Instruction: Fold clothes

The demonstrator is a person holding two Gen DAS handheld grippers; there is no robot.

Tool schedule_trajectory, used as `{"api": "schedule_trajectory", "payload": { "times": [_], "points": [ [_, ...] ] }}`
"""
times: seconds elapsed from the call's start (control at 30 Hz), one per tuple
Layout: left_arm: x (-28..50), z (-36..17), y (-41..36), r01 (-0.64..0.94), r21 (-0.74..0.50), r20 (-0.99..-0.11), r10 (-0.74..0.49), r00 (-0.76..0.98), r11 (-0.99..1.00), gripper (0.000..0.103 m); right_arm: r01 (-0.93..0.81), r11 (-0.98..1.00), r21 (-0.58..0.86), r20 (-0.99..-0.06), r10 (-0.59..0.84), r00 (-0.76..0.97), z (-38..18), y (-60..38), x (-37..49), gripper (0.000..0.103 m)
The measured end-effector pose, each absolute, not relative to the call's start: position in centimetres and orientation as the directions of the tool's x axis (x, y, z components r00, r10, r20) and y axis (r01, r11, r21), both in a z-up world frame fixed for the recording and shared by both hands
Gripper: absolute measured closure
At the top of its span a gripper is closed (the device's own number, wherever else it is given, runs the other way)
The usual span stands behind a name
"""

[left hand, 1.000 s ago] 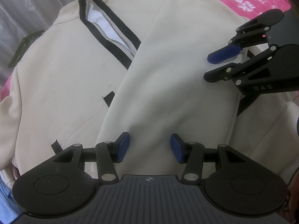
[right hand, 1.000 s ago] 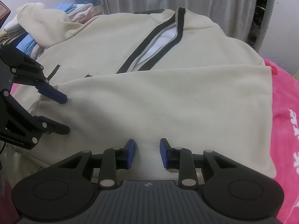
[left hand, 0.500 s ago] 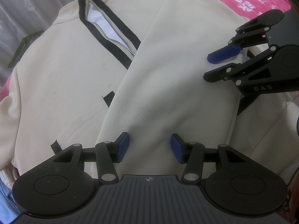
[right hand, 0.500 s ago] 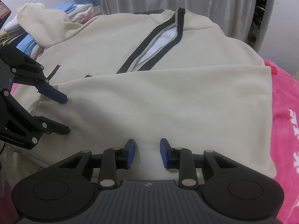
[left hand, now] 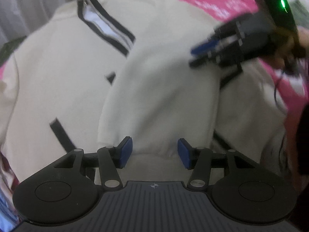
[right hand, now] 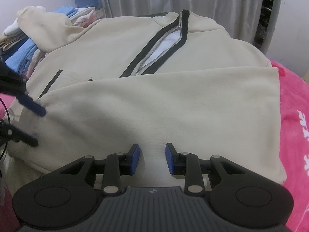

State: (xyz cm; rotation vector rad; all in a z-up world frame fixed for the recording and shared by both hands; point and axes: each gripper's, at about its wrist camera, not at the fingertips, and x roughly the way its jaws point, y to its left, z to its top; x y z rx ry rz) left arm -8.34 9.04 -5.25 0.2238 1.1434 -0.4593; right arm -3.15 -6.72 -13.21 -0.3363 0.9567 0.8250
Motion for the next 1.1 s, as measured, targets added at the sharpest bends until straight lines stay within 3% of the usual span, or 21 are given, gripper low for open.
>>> {"api": "schedule_trajectory", "payload": {
  "times": [0.2, 0.33, 0.53, 0.6, 0.8, 0.93, 1.1],
  "points": [
    [-7.3, -4.6, 10.7, 0.392, -0.13, -0.899, -0.275, 0.341, 0.911, 0.051, -0.771, 0.636, 0.033, -0.826, 0.451, 0.338, -11.0, -4.8, -4.2, 0.072],
    [-7.3, -3.3, 12.8, 0.338, -0.173, -0.856, -0.311, 0.413, 0.925, 0.051, -0.83, 0.55, 0.093, -0.774, 0.564, 0.288, -8.9, -2.8, -5.6, 0.072],
    [-7.8, -1.3, 18.7, 0.116, -0.238, -0.793, -0.262, 0.55, 0.964, 0.051, -0.875, 0.476, 0.094, -0.821, 0.533, 0.202, -12.6, 0.9, -6.7, 0.07],
    [-8.5, -0.4, 21.1, 0.031, -0.232, -0.766, -0.202, 0.61, 0.972, 0.051, -0.886, 0.457, 0.073, -0.827, 0.524, 0.203, -13.2, 1.5, -7.2, 0.064],
    [-11.0, 2.6, 29.6, -0.316, -0.213, -0.664, 0.101, 0.741, 0.924, 0.051, -0.879, 0.469, 0.088, -0.849, 0.496, 0.179, -12.7, 2.1, -6.9, 0.062],
    [-12.7, 3.7, 35.7, -0.554, -0.295, -0.62, 0.285, 0.731, 0.779, 0.048, -0.888, 0.456, 0.062, -0.87, 0.46, 0.176, -12.2, 3.1, -6.9, 0.061],
    [-13.0, 4.0, 39.8, -0.698, -0.28, -0.58, 0.463, 0.67, 0.659, 0.038, -0.888, 0.457, 0.044, -0.877, 0.443, 0.185, -12.2, 3.4, -7.0, 0.06]
  ]
}}
